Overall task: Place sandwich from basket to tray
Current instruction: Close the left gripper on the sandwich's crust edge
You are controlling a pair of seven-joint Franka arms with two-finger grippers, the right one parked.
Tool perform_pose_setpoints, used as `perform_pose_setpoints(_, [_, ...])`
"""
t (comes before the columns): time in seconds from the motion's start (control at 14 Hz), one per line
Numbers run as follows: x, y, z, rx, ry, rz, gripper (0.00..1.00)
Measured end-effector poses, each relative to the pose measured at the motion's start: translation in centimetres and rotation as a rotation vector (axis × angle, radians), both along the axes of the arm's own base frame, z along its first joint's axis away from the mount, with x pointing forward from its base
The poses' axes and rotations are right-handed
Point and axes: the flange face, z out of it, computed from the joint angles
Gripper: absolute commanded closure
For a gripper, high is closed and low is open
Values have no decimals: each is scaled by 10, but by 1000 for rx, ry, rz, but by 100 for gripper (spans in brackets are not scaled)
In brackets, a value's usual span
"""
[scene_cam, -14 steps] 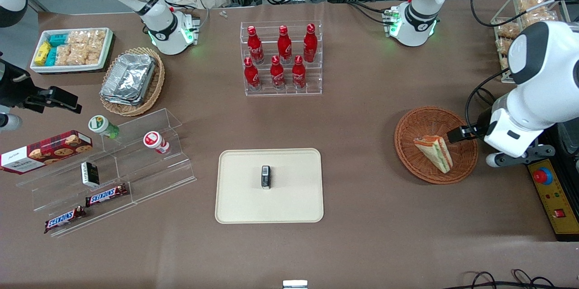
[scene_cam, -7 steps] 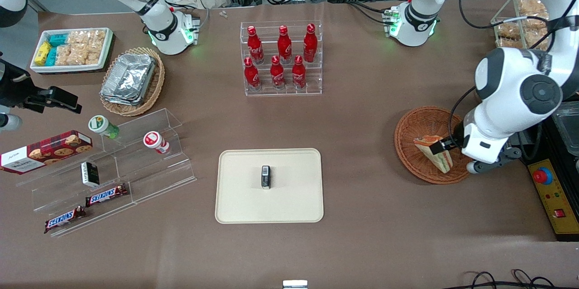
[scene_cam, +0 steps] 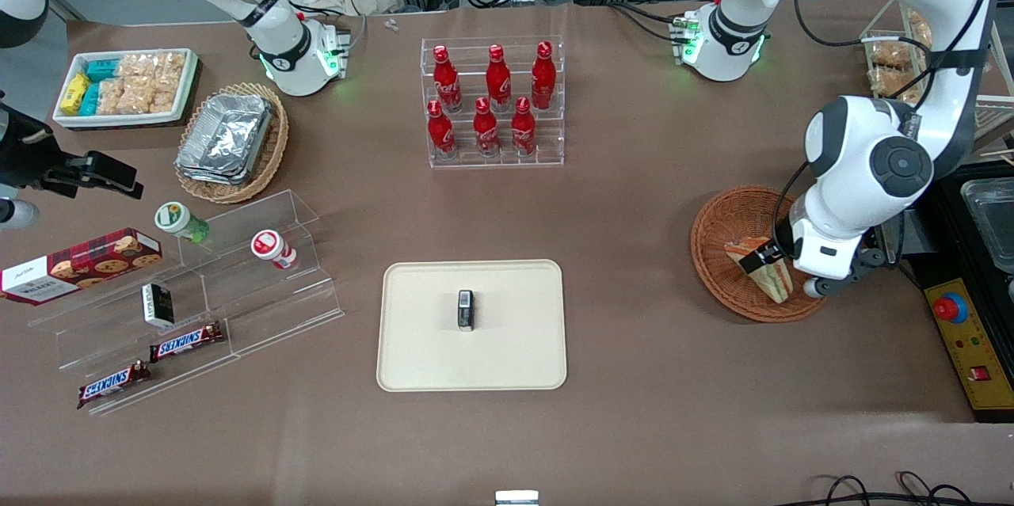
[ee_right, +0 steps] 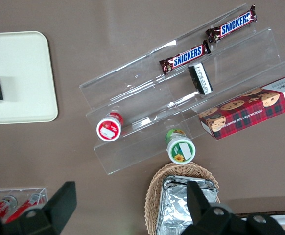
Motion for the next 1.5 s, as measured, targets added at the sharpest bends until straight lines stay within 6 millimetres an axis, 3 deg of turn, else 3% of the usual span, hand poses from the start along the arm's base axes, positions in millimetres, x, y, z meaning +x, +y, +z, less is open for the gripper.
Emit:
perform_pose_setpoints(0.5, [-15, 15, -22, 22, 1, 20, 0])
perform_pose_setpoints(0.93, [-17, 21, -31, 17, -15, 81, 0])
perform_pose_setpoints(1.5, [-16, 21, -59, -6, -1, 154, 0])
